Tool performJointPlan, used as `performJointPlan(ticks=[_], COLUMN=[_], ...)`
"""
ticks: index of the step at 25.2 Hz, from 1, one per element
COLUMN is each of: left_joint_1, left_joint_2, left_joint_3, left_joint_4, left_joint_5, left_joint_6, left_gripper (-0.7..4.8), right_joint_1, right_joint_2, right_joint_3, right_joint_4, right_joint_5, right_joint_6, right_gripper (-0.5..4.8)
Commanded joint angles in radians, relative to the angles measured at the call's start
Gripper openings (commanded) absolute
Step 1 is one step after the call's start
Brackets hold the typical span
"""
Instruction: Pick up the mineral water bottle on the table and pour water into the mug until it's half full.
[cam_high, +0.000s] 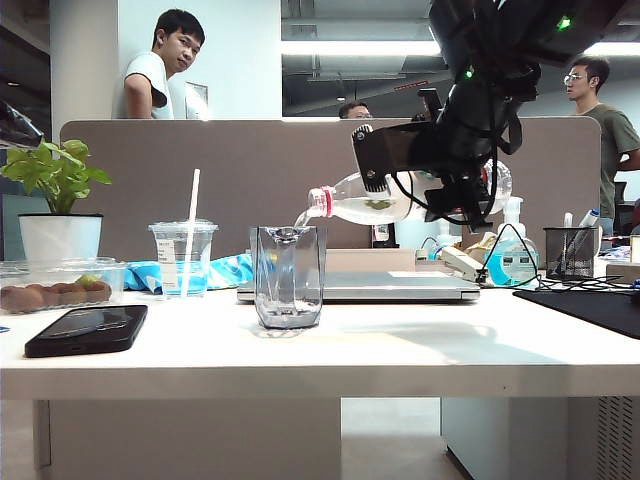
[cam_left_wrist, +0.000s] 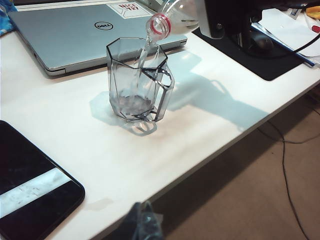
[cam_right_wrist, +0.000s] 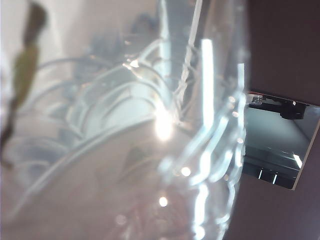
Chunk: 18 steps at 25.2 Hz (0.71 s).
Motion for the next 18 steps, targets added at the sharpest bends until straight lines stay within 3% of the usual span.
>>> performJointPlan(ticks=[1, 18], left_joint_1=[-0.001, -0.001], left_joint_2=[-0.002, -0.002], left_joint_3=[0.005, 0.005], left_joint_4=[0.006, 0.006], left_joint_5=[0.005, 0.005], left_joint_6=[0.000, 0.000], left_gripper=[-0.04, -0.04], right_joint_1=[0.002, 0.002], right_joint_2=[-0.008, -0.008], right_joint_3=[0.008, 0.008], right_joint_4=[0.036, 0.022], right_joint_5=[0.002, 0.006], right_joint_6=[0.002, 0.002], right_gripper=[2.43, 2.43])
